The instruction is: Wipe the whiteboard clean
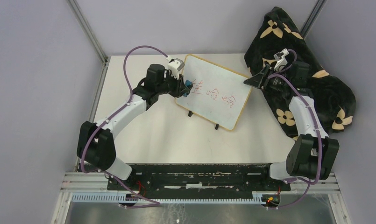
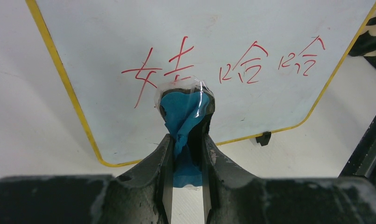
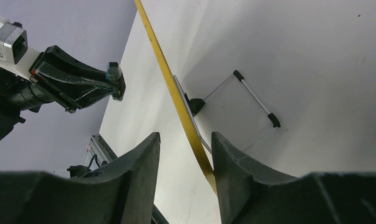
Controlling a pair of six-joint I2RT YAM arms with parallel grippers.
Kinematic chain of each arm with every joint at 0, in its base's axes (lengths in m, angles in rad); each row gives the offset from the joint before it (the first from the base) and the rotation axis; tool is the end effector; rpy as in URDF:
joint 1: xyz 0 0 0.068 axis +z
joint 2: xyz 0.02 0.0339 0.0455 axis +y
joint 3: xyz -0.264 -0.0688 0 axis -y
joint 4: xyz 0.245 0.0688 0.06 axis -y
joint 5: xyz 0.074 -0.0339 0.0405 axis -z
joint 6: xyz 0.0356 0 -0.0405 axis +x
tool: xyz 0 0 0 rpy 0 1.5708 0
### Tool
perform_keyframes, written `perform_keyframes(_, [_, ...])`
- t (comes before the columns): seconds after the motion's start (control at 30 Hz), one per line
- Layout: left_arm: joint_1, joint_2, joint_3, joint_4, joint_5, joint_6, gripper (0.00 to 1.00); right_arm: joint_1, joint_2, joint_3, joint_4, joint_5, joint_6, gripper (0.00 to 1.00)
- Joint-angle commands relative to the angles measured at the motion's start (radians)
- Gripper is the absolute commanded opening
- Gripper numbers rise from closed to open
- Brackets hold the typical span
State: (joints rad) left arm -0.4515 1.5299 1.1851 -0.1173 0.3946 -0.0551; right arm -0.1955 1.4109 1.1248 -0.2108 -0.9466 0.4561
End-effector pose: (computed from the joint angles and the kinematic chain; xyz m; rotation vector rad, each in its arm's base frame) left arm 0.3141 -0.1675 0.3033 0.6537 1.9639 -0.7162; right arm 0.3129 -0.0325 0.3174 0.0604 2.0213 1.1318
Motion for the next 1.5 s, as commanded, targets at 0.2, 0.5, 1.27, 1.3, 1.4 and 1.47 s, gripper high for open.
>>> perform_keyframes(0.2, [-0.022,0.090,0.115,0.021,-0.021,-0.012,0.03,0.016,-0.039,-0.029,0.019,-0.002,-0.039,0.48])
perform_keyframes(0.5, [-0.032,0.188,0.214,0.025,-0.026,-0.014,0.03,0.017,-0.019,-0.033,0.024,0.002,-0.043,0.34])
perform_keyframes(1.27, [-0.035,0.274,0.266,0.039,-0.057,0.036,0.03,0.017,-0.028,-0.034,-0.037,0.014,-0.109,0.01])
perform_keyframes(1.3, [-0.034,0.274,0.267,0.041,-0.052,0.035,0.03,0.018,-0.035,-0.038,-0.038,0.015,-0.119,0.01])
perform_keyframes(1.4, [-0.036,0.276,0.273,0.037,-0.034,0.029,0.03,0.018,-0.055,-0.060,-0.041,0.037,-0.151,0.01])
perform_keyframes(1.47, [-0.035,0.274,0.276,0.029,-0.023,0.028,0.03,0.018,-0.065,-0.088,-0.022,0.044,-0.159,0.00])
